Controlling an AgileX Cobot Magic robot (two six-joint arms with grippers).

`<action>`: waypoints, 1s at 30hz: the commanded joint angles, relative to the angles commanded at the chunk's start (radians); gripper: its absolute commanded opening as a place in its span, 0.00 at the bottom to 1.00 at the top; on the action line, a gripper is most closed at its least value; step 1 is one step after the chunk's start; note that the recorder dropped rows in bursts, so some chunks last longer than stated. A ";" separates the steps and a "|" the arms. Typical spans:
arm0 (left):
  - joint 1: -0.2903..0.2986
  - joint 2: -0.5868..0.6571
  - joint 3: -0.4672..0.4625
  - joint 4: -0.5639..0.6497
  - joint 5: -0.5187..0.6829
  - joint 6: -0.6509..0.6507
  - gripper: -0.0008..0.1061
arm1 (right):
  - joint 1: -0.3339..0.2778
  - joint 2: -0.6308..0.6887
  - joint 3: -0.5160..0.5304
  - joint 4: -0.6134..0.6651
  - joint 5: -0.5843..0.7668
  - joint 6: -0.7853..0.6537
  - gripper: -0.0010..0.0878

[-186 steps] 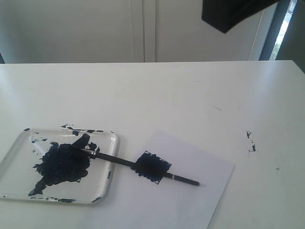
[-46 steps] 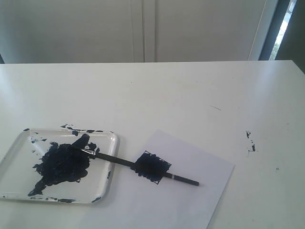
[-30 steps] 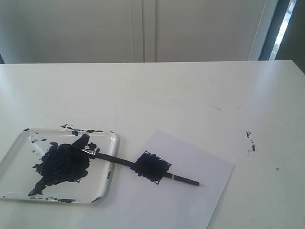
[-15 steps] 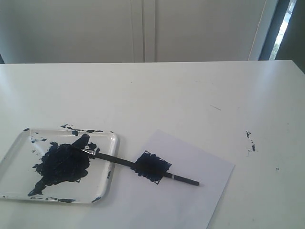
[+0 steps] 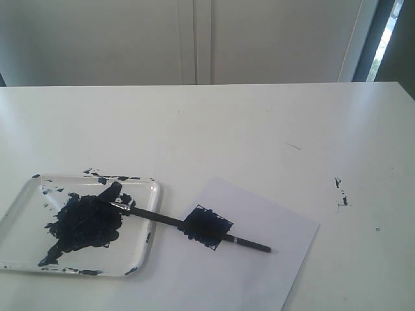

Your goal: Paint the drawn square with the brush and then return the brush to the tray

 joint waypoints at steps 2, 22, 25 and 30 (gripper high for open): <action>0.000 0.000 0.000 0.000 0.000 0.000 0.01 | 0.000 0.000 0.000 -0.063 -0.008 0.000 0.01; 0.000 0.000 0.000 0.000 0.000 0.000 0.01 | 0.000 0.000 0.000 -0.122 -0.018 0.000 0.01; 0.000 0.000 0.000 0.000 0.000 0.000 0.01 | 0.000 0.000 0.000 -0.122 -0.018 0.000 0.01; 0.000 0.000 0.000 0.000 0.000 0.000 0.01 | 0.000 0.000 0.000 -0.122 -0.018 0.000 0.01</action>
